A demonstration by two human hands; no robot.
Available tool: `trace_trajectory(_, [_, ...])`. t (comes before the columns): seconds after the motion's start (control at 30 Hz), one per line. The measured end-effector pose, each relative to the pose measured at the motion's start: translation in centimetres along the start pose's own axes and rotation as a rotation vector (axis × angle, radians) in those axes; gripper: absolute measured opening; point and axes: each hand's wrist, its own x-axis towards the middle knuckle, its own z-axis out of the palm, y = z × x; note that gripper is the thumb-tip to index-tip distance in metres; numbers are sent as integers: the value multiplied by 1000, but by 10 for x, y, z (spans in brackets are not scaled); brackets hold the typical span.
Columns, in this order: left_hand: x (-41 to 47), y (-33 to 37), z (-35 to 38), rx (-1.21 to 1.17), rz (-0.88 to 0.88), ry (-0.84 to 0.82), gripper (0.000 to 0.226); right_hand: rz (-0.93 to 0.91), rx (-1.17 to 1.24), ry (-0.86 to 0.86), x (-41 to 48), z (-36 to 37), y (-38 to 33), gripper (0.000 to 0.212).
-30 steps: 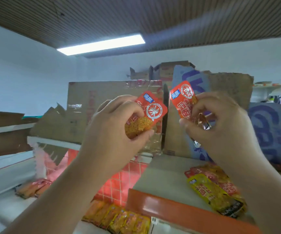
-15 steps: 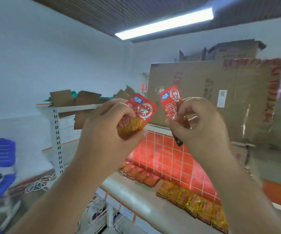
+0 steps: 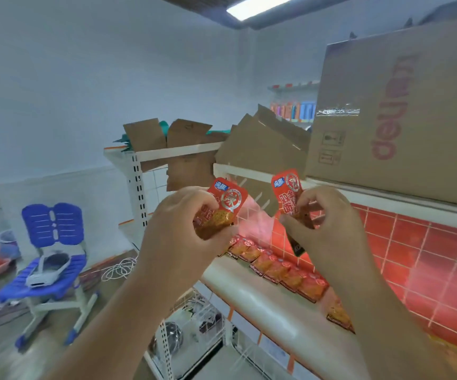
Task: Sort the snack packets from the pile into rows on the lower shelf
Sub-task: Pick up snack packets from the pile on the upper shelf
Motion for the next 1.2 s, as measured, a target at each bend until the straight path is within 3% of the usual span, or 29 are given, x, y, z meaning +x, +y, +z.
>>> trace_trajectory(0.47, [114,-149,192,-34,-97,-260,41,250,19,-142,82,164,168,31])
trace_trajectory(0.77, [98,-240,305,-114,-325,-454,40,543,-93,-258,67,233,250,29])
trace_trajectory(1.1, [66,-322,411,34,-119,-592,59,862,-458,-316,34,304,300,33])
trace_trajectory(1.2, [62,-341,437,19,-63,-635,63,1003,-558,-366,35,323,309,56])
